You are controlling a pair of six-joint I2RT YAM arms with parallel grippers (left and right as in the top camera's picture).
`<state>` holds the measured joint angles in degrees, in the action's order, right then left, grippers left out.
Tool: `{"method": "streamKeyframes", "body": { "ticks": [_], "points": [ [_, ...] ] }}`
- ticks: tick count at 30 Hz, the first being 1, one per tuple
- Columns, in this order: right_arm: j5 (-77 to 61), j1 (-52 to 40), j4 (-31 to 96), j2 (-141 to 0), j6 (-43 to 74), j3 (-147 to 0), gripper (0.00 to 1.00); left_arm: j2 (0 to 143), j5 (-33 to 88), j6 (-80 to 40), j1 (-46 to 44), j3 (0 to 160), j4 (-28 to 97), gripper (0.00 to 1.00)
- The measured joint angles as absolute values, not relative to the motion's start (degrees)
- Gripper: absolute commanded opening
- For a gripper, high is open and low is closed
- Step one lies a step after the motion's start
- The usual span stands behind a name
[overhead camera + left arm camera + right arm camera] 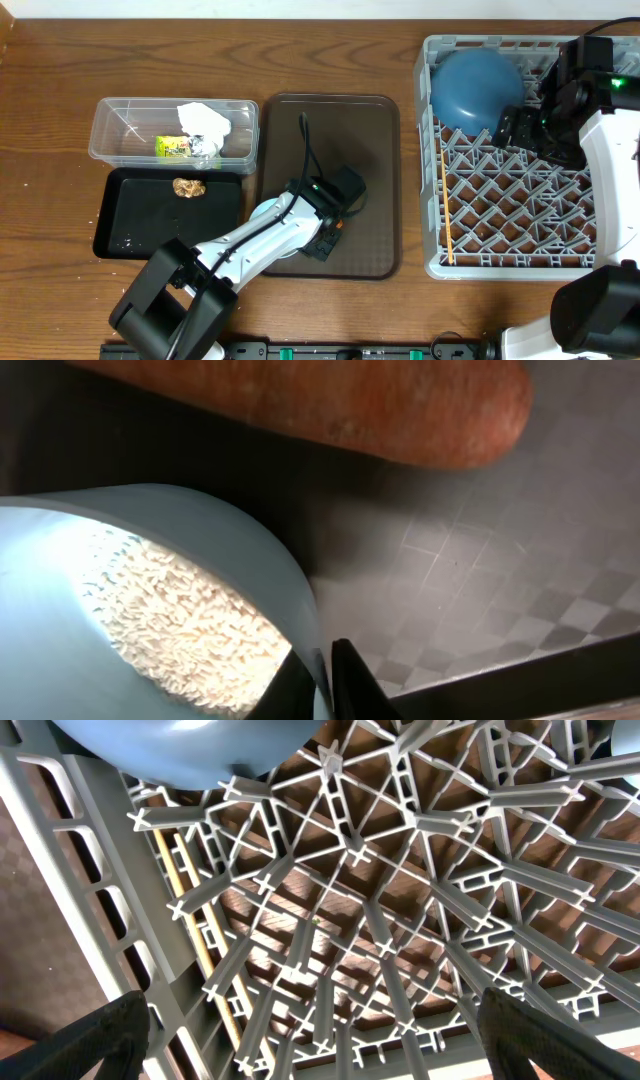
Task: Sort waste into correct bins and load items into the dishwasher rack
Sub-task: 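Grasp the rim of the light-blue rice bowl with the left gripper, then carry the rice bowl over the black tray with the left gripper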
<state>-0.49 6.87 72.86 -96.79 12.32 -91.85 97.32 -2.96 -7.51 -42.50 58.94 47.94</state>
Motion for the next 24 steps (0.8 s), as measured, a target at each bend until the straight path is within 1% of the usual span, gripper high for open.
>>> {"method": "streamKeyframes", "body": {
  "ticks": [12,20,24],
  "points": [
    [-0.5,6.9,72.9,-96.8,11.9,-91.9,0.97,95.6,-3.0,-7.5,-42.0,59.8,48.0,0.06],
    [-0.5,6.9,72.9,-96.8,11.7,-91.9,0.97,88.7,-3.0,-7.5,-37.6,59.9,49.3,0.06],
    [-0.5,6.9,72.9,-96.8,11.7,-91.9,0.97,85.1,-3.0,-7.3,-34.0,60.0,50.0,0.06]
  ]
}}
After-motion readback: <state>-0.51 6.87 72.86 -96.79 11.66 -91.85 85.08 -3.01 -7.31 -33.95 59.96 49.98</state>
